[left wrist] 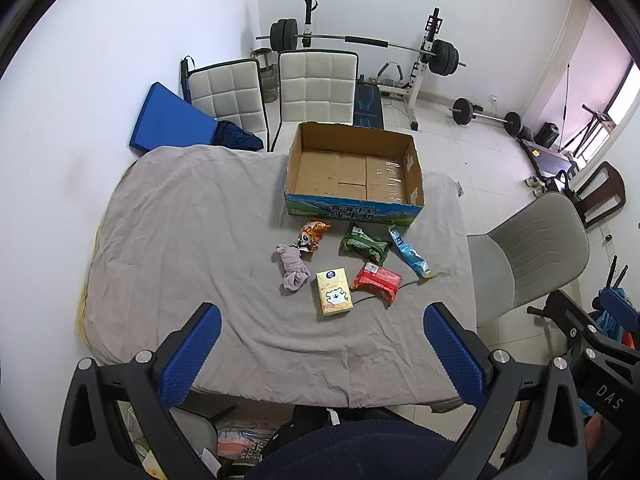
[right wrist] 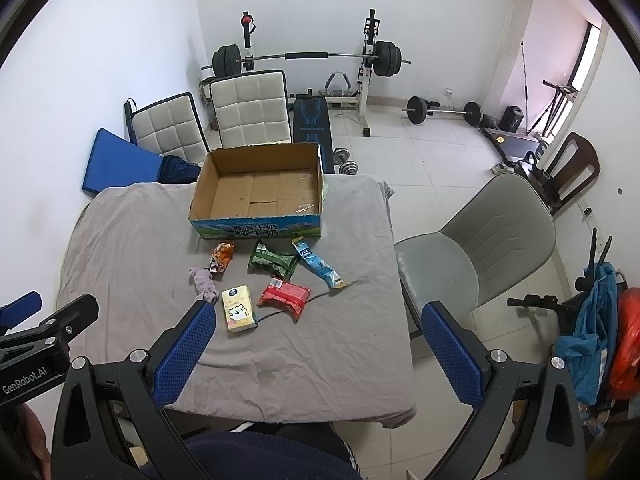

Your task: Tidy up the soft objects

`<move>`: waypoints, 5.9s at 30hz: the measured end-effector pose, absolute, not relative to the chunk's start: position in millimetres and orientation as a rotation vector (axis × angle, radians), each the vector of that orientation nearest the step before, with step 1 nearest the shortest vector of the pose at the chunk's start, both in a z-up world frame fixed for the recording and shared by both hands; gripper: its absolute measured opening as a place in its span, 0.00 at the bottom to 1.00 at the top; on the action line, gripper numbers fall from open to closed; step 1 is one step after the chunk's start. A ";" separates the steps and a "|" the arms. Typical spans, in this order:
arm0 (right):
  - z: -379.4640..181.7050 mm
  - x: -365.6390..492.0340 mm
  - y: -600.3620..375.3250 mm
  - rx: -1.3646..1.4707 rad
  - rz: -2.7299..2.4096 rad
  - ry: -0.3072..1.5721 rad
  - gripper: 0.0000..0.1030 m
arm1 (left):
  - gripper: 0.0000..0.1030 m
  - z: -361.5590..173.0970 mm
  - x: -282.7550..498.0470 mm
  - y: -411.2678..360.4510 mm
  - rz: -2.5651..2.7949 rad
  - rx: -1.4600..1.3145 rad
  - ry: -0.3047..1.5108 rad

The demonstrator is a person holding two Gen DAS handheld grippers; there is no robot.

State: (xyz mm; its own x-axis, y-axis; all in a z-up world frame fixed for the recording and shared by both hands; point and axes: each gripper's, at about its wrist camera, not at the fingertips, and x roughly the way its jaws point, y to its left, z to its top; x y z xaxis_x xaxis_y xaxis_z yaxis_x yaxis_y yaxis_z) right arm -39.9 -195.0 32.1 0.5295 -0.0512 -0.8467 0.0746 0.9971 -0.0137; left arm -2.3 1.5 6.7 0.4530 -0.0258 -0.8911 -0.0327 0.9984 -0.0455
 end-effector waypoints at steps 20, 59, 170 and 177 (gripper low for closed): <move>35.4 -37.5 -188.9 0.025 -0.067 0.995 1.00 | 1.00 10.5 1.7 6.8 0.004 -0.068 1.086; -136.7 84.9 -212.9 -0.034 0.058 1.300 1.00 | 1.00 -138.8 91.1 -3.6 0.065 -0.050 1.338; -356.8 522.3 -234.4 0.199 -0.007 1.442 0.49 | 0.59 -327.6 494.2 -57.1 -0.275 -0.108 1.682; -381.0 535.8 -229.2 0.176 -0.008 1.474 0.50 | 0.60 -346.8 503.9 -67.5 -0.268 -0.063 1.722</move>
